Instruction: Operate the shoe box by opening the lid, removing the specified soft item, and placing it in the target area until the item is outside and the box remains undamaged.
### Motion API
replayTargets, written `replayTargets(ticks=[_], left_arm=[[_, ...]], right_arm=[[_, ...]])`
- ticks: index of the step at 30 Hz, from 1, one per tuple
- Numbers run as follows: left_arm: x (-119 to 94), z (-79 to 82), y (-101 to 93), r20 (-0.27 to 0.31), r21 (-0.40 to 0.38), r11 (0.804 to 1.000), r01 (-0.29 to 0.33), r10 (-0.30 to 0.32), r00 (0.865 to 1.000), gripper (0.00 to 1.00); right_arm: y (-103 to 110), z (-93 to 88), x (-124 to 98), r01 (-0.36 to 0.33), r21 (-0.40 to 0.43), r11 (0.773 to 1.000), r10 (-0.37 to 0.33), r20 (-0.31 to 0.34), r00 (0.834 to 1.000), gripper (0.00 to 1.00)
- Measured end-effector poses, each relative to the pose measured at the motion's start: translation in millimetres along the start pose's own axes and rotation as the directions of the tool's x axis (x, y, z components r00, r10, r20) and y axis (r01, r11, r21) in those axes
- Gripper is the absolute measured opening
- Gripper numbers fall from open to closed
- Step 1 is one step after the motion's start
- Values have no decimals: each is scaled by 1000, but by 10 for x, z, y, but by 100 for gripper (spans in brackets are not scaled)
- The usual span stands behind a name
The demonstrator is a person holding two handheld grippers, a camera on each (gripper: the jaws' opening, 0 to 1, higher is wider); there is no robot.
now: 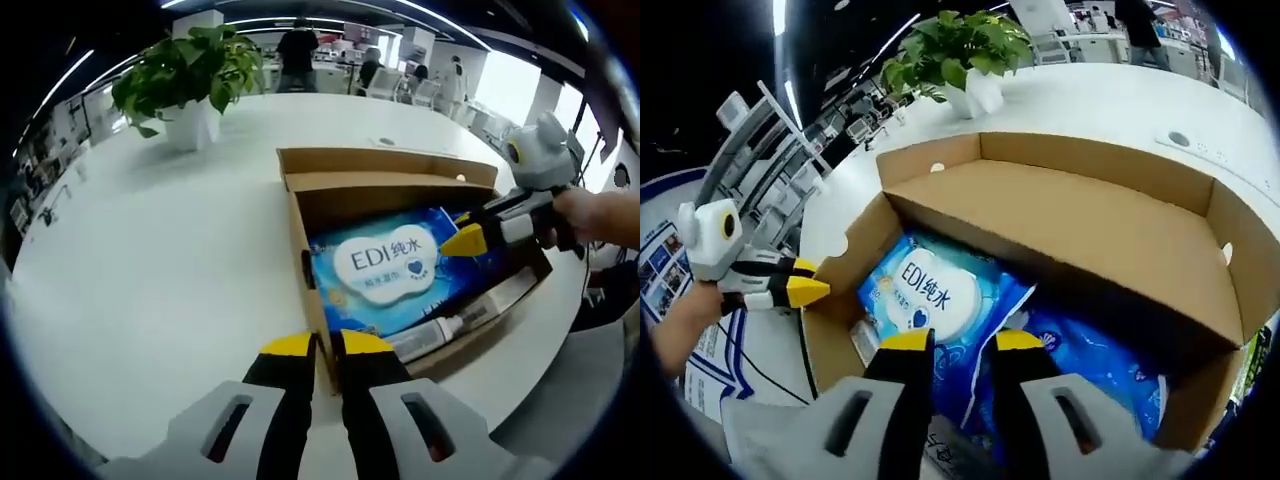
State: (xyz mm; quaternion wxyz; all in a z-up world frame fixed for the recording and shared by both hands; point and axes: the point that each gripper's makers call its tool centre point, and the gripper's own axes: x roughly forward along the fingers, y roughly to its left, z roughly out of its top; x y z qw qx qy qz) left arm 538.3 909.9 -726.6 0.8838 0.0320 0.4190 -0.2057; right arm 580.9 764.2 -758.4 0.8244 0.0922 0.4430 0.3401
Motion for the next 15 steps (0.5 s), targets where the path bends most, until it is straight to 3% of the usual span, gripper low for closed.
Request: replayTargets(ticks=[4,15], left_arm=[[2,1,1,-1,-4,1000,0,0,1000,6],[5,-3,3,-2,-8,1000,1,-1,1000,6]], right_arm=[[-31,-29,-11,16,9,1000,-16,-10,1000,3],[-56,27,-163,32,29,999,-33,31,999,0]])
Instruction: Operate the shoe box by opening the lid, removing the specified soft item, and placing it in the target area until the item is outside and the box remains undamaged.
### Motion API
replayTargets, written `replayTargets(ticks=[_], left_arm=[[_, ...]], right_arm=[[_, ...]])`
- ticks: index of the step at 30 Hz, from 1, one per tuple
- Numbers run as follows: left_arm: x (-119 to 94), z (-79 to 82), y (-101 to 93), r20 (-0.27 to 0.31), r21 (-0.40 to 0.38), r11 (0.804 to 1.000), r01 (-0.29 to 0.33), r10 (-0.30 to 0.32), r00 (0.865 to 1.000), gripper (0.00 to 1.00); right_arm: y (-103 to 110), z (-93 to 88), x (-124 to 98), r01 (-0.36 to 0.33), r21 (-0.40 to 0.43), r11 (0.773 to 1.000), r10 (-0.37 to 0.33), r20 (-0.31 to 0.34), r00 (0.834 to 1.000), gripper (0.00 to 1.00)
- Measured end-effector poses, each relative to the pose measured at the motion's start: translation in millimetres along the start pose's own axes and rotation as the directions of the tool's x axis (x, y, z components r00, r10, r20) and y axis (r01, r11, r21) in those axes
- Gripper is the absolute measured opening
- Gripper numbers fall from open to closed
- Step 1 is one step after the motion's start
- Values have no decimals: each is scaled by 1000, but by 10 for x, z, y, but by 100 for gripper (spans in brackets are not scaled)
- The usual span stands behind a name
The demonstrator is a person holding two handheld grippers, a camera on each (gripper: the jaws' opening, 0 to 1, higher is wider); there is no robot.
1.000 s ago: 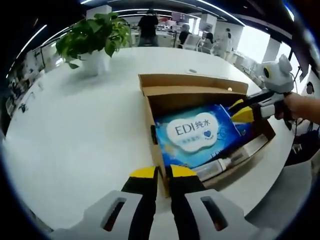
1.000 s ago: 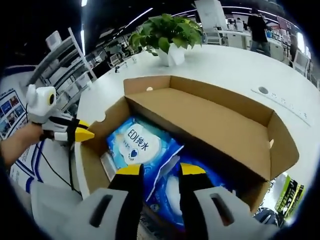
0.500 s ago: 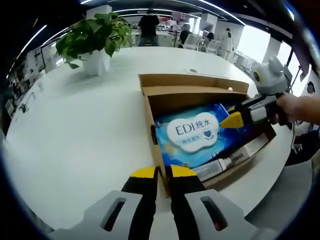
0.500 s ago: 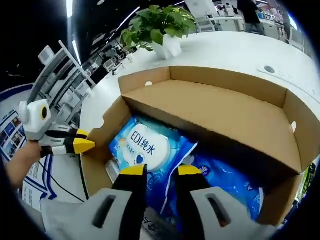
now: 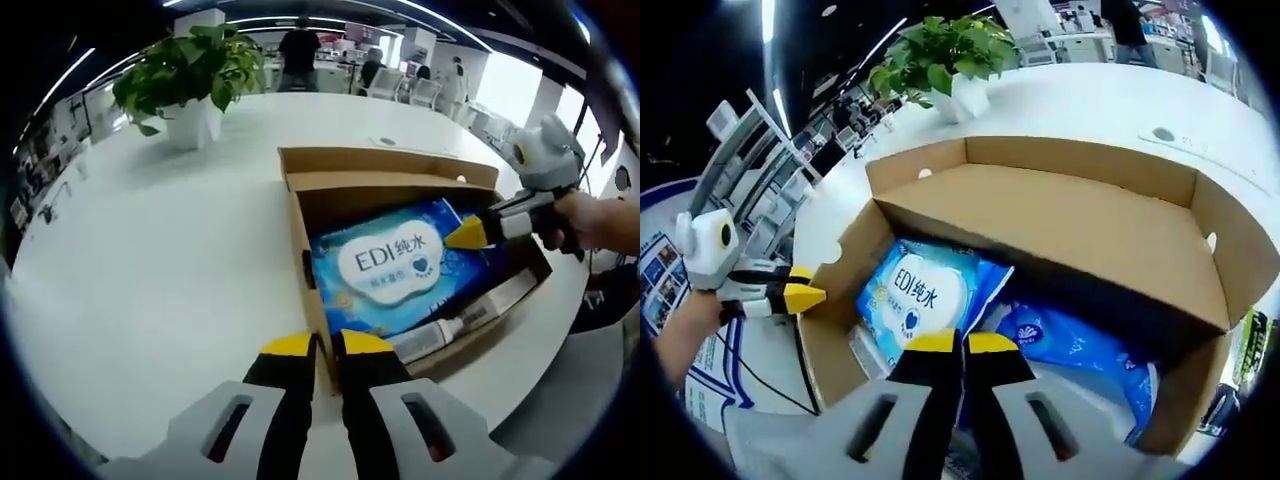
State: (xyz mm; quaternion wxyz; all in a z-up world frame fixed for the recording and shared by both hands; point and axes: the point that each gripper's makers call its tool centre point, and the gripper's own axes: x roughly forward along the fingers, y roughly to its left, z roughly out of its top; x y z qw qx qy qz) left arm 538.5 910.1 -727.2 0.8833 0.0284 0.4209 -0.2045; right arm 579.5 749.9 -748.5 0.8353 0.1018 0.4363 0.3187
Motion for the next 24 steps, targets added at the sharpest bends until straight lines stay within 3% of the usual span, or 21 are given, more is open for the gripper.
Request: replayTargets(ticks=[14,24], left_arm=[[-5,13,-8,-30,57,998,-5,7,1000,7],[-106,303,-83,28,132,991,-4,0,1000,14]], right_arm=[[-138,-91,-241,32,10,999,-32,18,999,0],[-160,-125,-243,47,-60,997,-47,1,999,0]])
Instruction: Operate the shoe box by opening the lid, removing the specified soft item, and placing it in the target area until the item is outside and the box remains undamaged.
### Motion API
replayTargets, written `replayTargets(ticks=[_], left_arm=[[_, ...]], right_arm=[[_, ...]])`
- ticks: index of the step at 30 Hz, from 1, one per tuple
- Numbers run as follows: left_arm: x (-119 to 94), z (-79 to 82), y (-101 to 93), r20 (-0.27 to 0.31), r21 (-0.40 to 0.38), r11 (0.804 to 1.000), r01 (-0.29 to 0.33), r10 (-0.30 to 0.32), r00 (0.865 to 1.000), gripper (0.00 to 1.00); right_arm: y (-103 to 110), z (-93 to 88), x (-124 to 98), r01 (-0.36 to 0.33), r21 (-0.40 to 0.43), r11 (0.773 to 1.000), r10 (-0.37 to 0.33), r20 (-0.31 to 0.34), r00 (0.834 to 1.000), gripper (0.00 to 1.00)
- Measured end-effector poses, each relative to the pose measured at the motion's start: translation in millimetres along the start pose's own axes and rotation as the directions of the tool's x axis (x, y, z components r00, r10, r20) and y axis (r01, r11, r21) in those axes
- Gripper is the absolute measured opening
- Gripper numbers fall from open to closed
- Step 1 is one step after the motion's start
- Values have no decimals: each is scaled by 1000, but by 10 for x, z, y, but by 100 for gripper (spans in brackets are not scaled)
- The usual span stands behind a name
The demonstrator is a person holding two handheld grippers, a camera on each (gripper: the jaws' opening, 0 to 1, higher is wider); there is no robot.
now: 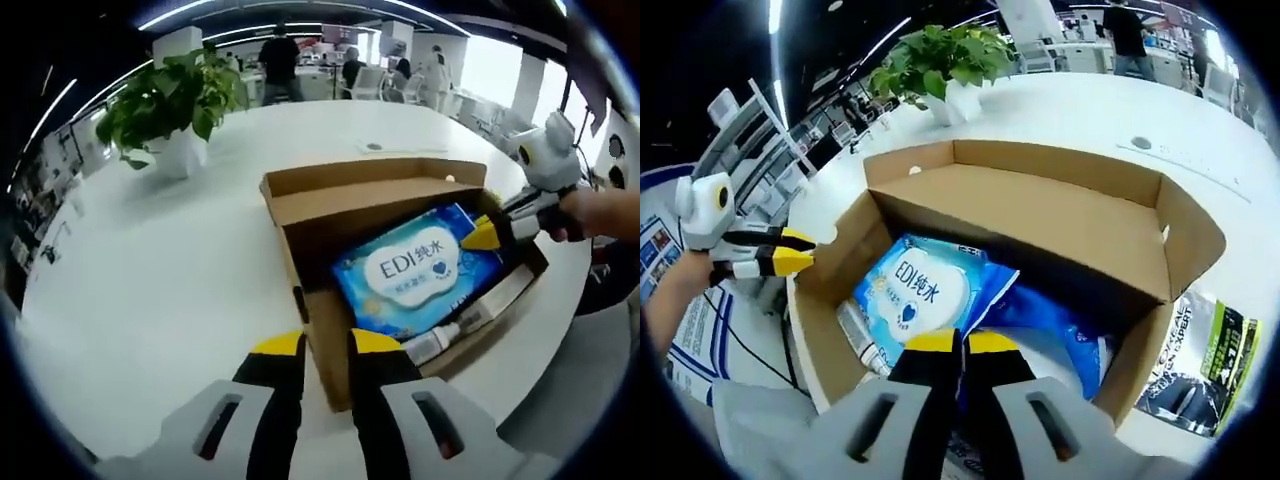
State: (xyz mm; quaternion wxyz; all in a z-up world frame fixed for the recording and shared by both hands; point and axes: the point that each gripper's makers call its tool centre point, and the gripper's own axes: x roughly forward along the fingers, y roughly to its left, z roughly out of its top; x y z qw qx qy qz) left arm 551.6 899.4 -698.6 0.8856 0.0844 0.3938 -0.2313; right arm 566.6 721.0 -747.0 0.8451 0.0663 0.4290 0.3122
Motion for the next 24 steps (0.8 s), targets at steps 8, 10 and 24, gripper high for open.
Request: replayTargets(ticks=[8,10,24], left_arm=[[142,40,-156,-40,78,996,46,-43,998,15],[220,-12,-180,-76,80,995,59,-53,996,16],[659,-207,-320,-243,149,980,136,-97,965,22]], right_arm=[[-30,-15,10,-5,7,1000,5,-7,1000,0],[-32,-19,9,-5,7,1000,5,-9,1000,0],[-52,-37,16,-14,19,1000,14,-8,1000,0]])
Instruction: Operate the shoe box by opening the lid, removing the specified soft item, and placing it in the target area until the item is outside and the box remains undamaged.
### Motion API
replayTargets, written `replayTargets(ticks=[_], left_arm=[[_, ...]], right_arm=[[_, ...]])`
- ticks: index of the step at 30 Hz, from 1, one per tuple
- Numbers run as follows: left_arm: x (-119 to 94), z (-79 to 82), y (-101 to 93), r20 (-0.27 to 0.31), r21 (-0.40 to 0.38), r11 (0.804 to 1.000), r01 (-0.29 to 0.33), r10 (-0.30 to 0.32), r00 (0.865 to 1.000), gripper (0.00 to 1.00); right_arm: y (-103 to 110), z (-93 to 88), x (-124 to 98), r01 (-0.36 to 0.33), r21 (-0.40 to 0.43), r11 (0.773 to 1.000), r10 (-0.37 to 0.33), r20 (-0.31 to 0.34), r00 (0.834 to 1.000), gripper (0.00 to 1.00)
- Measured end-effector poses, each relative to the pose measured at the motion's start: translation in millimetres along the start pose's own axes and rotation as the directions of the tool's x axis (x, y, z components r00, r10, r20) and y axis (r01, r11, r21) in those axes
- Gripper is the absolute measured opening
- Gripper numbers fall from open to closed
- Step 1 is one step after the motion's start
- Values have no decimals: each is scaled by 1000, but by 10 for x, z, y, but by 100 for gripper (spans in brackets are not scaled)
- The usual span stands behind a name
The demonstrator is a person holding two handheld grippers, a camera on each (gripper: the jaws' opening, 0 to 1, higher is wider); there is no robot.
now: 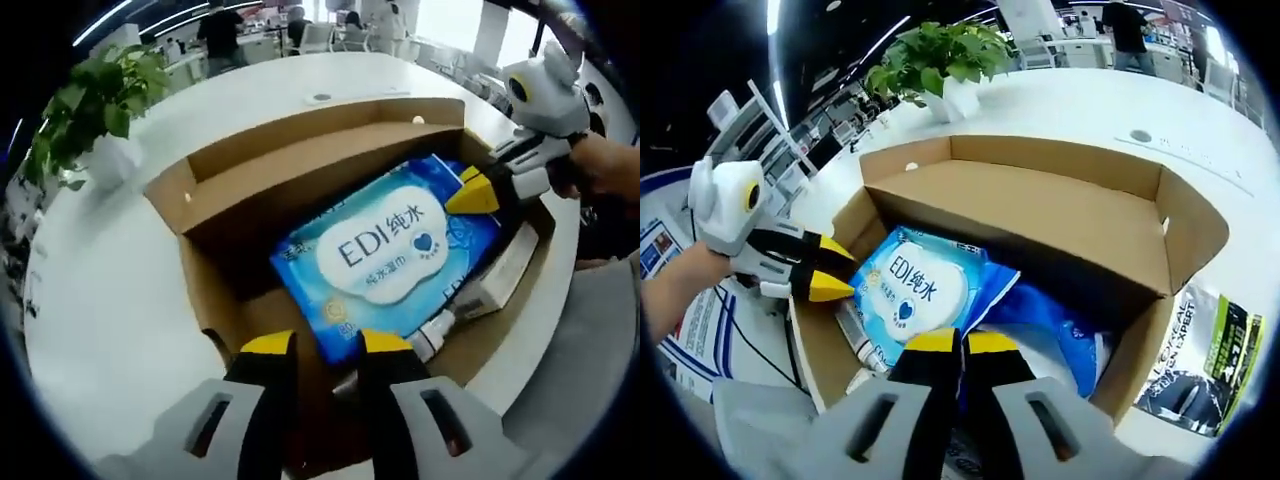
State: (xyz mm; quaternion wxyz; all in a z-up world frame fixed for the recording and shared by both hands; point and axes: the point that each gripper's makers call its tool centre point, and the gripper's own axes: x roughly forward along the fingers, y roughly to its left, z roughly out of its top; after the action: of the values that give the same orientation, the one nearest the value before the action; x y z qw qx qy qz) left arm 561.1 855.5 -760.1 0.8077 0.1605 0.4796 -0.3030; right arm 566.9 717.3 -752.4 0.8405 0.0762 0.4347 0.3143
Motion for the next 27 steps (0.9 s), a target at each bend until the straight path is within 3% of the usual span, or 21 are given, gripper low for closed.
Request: replayTargets(ticks=[8,14,21,27], left_arm=[[105,43,-27,-16,-16,999,28,-28,999,19],[203,-15,-60,-46,-25,999,35,-36,998,19],[254,-22,-86,-26,-10,999,52,-53,998,17],[271,2,-10,-2,-12,1000,14,-14,1000,1]], right_arm=[[-1,-6,1,-5,4,1000,4,5,1000,0],[2,-12,5,-12,14,1000,12,13,1000,0],[5,-18,3,-10,16,1000,10,20,1000,0],[7,-11,3,-2,25,1000,1,26,1000,0]])
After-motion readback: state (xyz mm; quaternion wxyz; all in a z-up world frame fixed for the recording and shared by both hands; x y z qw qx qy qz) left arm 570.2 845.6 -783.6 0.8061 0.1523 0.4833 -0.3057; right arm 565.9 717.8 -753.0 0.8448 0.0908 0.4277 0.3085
